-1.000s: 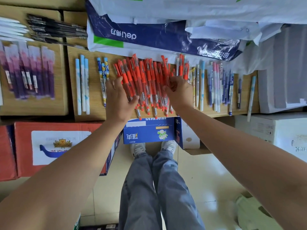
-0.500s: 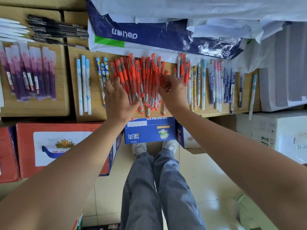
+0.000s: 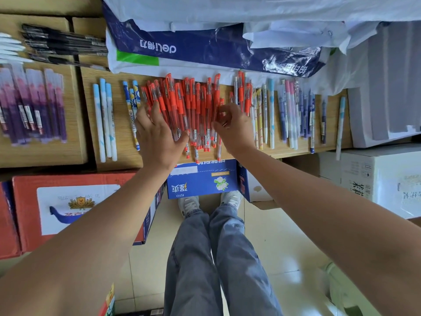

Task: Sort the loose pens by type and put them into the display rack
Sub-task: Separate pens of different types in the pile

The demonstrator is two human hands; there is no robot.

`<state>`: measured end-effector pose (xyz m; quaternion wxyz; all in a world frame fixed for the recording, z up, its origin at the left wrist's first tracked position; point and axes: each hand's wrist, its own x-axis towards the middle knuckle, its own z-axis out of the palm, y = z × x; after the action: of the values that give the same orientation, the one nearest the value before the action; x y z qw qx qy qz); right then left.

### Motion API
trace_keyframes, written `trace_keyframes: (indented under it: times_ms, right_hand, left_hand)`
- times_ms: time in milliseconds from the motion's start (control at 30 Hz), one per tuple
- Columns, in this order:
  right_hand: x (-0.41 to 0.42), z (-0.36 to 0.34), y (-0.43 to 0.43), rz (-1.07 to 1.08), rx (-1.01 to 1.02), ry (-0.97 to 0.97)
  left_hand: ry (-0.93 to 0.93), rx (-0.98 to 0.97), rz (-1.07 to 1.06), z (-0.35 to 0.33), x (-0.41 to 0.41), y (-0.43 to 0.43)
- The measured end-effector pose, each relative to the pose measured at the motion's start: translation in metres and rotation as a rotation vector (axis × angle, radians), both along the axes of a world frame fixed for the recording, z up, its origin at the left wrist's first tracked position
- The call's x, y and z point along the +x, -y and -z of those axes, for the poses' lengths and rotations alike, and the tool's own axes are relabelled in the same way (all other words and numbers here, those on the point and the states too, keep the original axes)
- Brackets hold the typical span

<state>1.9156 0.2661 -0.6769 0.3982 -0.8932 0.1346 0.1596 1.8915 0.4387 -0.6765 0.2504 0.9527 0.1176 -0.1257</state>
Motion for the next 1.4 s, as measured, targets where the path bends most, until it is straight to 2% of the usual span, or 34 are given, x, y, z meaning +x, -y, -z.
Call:
trace_keyframes:
  times_ms: [133, 333, 433, 567, 667, 800, 900, 1100, 1233, 1400]
  right_hand:
    - [-0.004, -0.003, 0.018, 0.007, -0.081, 0.024]
    - [-0.008, -0.001, 0.039, 0.023, -0.172, 0.023]
    - [-0.007, -0.001, 0.045, -0.085, -0.189, -0.011]
    - [-0.002, 0.001, 0.058, -0.091, -0.280, -0.006]
    - [-0.001, 0.002, 0.068, -0.029, -0.231, -0.006]
    - [-0.001, 0.004, 0.071, -0.070, -0.206, 0.080]
    - [0.000, 0.005, 0.071, -0.115, -0.211, 0.092]
    - [0.000, 0.003, 0.090, -0.085, -0.160, 0.055]
    - [-0.001, -0.001, 0.105, -0.151, -0.087, 0.027]
    - [0.003, -0.001, 0.112, -0.164, -0.051, -0.007]
  left_hand:
    - [0.064, 0.064, 0.091, 0.000, 0.004, 0.010]
    - [0.106, 0.097, 0.545, -0.001, 0.008, 0.040]
    - [0.048, 0.131, 0.634, 0.001, 0.008, 0.056]
    - [0.058, 0.150, 0.616, 0.004, 0.009, 0.052]
    - [0.072, 0.163, 0.618, 0.004, 0.009, 0.052]
    - [0.115, 0.153, 0.558, 0.001, 0.012, 0.064]
    - [0.145, 0.117, 0.597, 0.001, 0.016, 0.076]
    - [0.094, 0.162, 0.549, 0.002, 0.029, 0.092]
    - [-0.002, 0.019, 0.414, -0.001, 0.043, 0.106]
    - [-0.067, 0.047, 0.293, 0.003, 0.056, 0.123]
